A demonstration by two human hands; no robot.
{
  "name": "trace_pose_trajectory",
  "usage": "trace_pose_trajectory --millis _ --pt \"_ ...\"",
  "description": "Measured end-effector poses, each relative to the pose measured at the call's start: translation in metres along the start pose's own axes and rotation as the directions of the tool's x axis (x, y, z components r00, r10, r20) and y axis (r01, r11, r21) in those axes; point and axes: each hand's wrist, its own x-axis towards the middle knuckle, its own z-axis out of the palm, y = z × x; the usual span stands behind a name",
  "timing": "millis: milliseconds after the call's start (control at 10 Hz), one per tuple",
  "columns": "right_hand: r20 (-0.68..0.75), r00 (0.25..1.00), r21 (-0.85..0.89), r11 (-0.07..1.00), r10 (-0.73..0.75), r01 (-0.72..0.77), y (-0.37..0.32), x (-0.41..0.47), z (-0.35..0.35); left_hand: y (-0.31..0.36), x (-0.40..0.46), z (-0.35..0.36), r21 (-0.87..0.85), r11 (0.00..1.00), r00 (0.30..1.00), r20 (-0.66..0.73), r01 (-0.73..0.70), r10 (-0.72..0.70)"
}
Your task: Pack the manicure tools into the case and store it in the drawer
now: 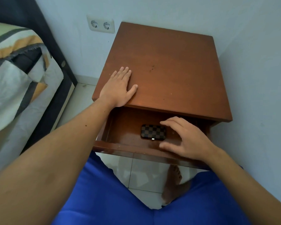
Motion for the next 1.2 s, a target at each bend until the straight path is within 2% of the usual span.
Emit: trace_pose_trajectory --millis 100,400,700,900,1100,1200 --pt "0.105 0.995 -0.090 0.996 -0.003 0.013 -0.006 -0.016 0.005 0.000 0.000 0.000 -0.001 1.000 1.000 -0.001 0.000 0.000" --pt "-0.005 0.999 -0.355 0.934 0.045 -0.044 -0.002 0.005 -0.005 0.000 -0.001 0.002 0.021 1.000 1.000 0.008 -0.003 0.003" --pt "-0.099 0.979 -0.328 0.923 0.179 -0.202 0.029 0.044 -0.011 0.002 0.001 0.001 0.043 0.999 1.000 0.027 0.008 -0.009" --pt "-0.283 0.945 -0.350 0.899 0.166 -0.263 0.033 0.057 -0.005 -0.001 0.002 0.004 0.043 0.999 1.000 0.024 -0.004 0.002" --pt "-0.282 0.946 -0.347 0.903 0.157 -0.254 0.039 0.060 -0.004 -0.001 0.003 0.006 0.037 0.999 1.000 0.019 -0.005 0.004" --pt "-0.315 0.932 -0.147 0.961 0.181 -0.236 0.042 0.064 -0.016 0.000 0.004 0.006 0.037 0.999 1.000 0.000 -0.015 0.015"
